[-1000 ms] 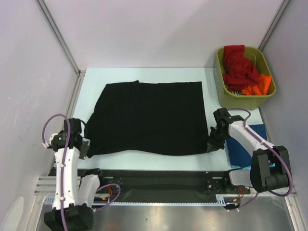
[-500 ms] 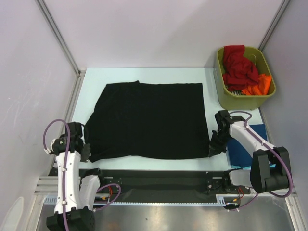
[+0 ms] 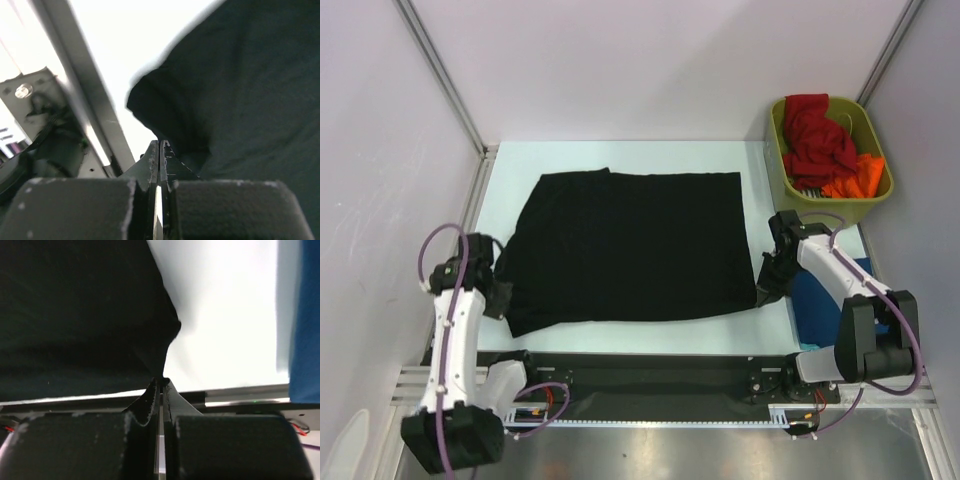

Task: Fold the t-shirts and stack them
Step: Flatten the tshirt out

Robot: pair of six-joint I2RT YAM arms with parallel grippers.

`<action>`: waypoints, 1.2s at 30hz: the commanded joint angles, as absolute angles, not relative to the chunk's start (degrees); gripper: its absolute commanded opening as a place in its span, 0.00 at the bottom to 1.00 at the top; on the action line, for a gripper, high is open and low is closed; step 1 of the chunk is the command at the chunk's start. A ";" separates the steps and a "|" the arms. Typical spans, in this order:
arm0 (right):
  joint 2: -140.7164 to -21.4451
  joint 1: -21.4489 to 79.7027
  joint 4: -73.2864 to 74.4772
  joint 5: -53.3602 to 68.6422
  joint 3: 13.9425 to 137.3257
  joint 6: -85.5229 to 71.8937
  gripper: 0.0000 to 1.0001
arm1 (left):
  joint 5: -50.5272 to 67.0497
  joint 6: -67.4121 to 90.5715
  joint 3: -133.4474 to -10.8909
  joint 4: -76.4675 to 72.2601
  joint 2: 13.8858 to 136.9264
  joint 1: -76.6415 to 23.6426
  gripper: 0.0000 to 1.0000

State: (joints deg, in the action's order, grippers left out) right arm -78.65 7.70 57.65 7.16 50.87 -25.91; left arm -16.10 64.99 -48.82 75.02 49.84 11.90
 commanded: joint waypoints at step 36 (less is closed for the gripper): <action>-107.39 7.56 46.93 -4.57 78.74 -19.78 0.00 | -25.49 31.73 -91.31 53.26 99.30 -5.01 0.00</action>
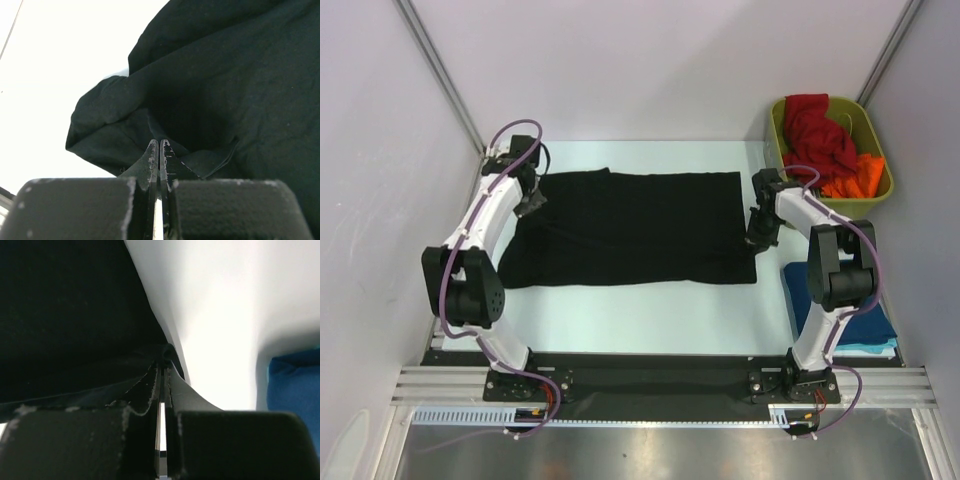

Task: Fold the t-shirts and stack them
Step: Flatten the tshirt out

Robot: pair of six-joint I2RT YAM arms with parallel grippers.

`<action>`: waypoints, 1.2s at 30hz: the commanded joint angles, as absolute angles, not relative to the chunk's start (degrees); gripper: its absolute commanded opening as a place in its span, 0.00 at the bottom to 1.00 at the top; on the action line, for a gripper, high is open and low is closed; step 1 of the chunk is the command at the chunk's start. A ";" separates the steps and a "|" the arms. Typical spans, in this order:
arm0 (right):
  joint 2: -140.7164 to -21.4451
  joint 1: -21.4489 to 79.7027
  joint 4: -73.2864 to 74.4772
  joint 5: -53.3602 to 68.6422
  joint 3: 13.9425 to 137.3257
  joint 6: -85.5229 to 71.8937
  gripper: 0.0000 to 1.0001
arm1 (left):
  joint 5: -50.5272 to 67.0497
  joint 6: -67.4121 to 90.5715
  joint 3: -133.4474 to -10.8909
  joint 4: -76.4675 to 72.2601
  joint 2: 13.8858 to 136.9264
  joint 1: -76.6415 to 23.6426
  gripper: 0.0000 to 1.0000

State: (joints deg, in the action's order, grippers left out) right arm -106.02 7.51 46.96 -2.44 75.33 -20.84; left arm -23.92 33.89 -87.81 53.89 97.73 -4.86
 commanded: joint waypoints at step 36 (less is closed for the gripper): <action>-89.75 7.56 43.70 19.58 62.44 -21.35 0.77 | -4.97 39.89 -56.31 44.76 71.30 18.17 0.86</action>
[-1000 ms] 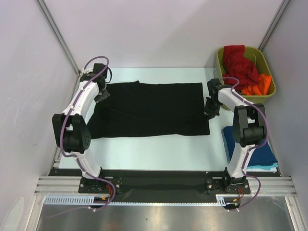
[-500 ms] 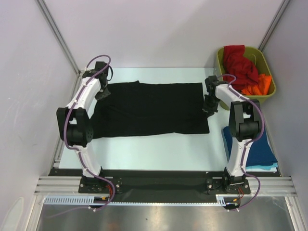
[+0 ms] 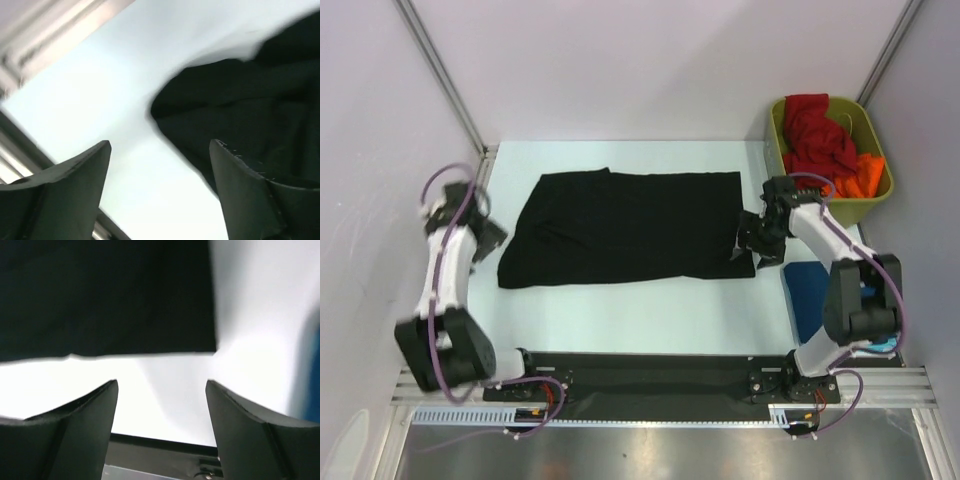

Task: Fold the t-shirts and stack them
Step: Flatten the tshirt out

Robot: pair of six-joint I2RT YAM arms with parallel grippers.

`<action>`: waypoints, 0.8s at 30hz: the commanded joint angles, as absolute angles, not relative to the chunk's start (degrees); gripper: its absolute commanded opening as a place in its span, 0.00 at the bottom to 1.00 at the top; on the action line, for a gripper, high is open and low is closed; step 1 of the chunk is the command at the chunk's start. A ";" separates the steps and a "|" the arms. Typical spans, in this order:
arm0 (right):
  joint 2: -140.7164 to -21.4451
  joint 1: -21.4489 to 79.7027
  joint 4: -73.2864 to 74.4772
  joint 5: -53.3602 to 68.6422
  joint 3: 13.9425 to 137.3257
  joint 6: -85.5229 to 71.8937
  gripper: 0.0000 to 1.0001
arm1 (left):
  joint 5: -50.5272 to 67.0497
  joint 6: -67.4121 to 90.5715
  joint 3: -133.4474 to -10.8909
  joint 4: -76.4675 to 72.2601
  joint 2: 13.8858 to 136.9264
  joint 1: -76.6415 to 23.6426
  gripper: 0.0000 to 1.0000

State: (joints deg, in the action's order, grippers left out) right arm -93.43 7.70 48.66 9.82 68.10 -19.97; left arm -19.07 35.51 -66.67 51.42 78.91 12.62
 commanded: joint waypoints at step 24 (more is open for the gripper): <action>-90.08 -1.85 28.92 24.61 47.81 -27.95 0.70 | 5.81 31.91 -47.99 35.51 82.43 30.67 0.66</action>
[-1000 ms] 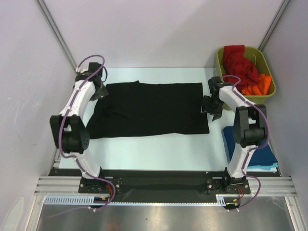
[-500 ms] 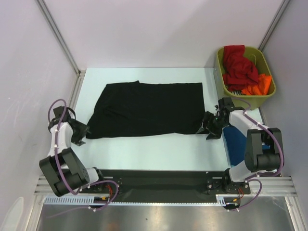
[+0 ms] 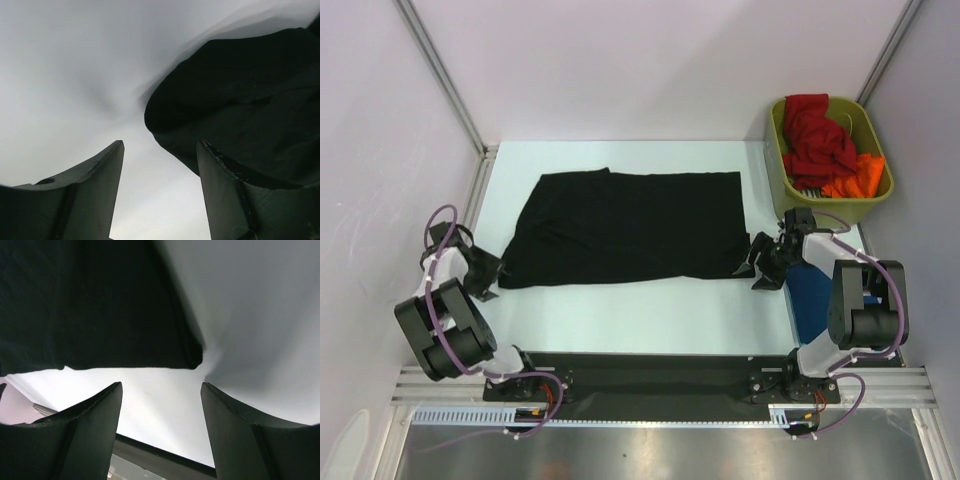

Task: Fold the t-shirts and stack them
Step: Flatten the tshirt out

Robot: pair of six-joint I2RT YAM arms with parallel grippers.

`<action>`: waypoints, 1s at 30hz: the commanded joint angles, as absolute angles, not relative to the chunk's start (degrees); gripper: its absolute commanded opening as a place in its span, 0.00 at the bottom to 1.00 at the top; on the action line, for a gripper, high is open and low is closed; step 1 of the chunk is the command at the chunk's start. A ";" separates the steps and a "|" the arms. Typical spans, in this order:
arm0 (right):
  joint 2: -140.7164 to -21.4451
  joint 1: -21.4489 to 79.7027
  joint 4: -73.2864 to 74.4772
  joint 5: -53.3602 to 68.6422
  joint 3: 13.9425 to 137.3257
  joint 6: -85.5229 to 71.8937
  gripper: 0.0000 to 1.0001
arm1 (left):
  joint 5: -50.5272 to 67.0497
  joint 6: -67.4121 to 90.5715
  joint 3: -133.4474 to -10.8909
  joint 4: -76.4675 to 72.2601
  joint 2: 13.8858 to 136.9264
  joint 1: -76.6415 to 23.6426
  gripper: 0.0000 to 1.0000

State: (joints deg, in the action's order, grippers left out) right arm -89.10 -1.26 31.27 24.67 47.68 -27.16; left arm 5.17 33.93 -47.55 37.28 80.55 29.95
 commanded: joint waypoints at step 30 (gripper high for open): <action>-99.05 -0.79 33.21 10.48 50.71 -31.72 0.00 | 0.44 26.98 -56.25 35.15 92.29 31.02 0.00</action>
State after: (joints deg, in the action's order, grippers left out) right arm -96.23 -1.67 29.95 20.49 50.96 -31.57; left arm 3.62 28.01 -54.13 35.20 93.80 30.26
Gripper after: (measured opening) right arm 0.021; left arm 0.020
